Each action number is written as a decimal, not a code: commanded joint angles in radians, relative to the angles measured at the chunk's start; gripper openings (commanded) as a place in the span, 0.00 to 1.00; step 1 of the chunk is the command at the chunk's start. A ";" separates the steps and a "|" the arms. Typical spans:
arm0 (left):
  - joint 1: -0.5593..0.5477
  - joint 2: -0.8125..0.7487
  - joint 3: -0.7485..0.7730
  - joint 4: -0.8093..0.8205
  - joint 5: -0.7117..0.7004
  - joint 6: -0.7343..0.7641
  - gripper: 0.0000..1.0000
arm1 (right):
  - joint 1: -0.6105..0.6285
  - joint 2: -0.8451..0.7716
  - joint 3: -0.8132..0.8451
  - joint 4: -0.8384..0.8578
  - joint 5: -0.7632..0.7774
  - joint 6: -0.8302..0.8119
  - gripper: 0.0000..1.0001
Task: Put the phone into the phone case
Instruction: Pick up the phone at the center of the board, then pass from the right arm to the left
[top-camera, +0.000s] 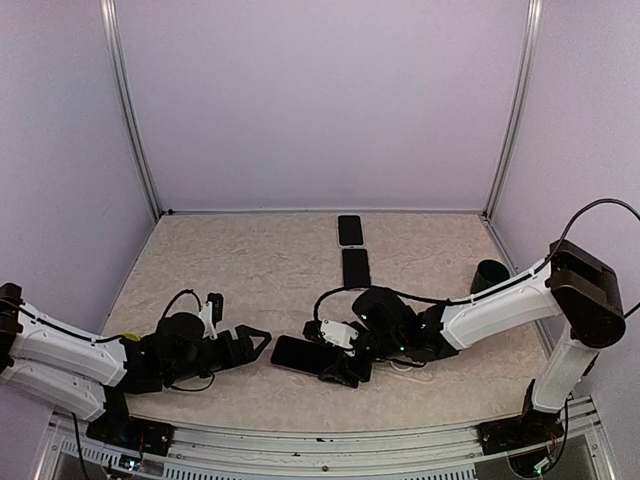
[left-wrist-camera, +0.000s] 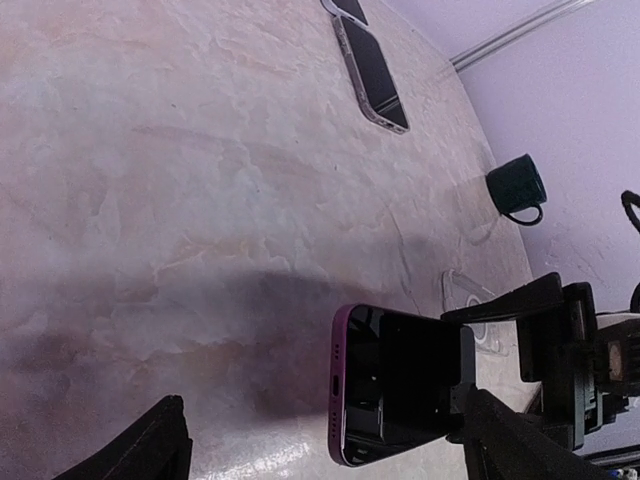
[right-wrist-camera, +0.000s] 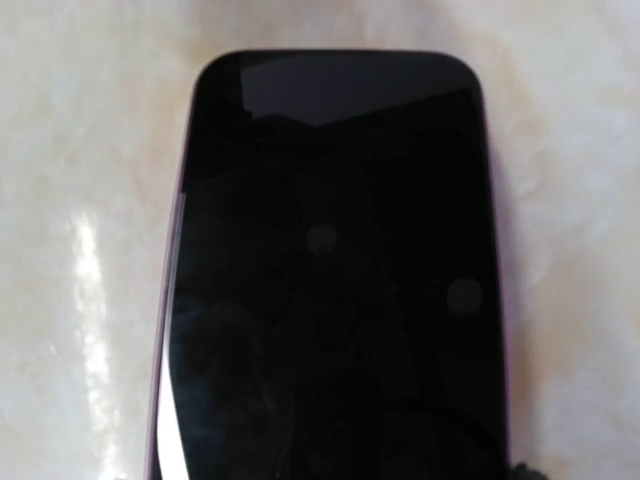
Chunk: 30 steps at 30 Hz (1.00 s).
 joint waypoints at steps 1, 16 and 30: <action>0.007 0.032 0.037 0.080 0.101 0.053 0.90 | 0.019 -0.068 -0.014 0.097 0.027 0.002 0.13; 0.010 0.180 0.107 0.233 0.355 0.077 0.81 | 0.097 -0.153 -0.020 0.100 0.138 -0.032 0.14; 0.015 0.234 0.130 0.324 0.475 0.069 0.58 | 0.146 -0.123 -0.003 0.070 0.229 -0.063 0.14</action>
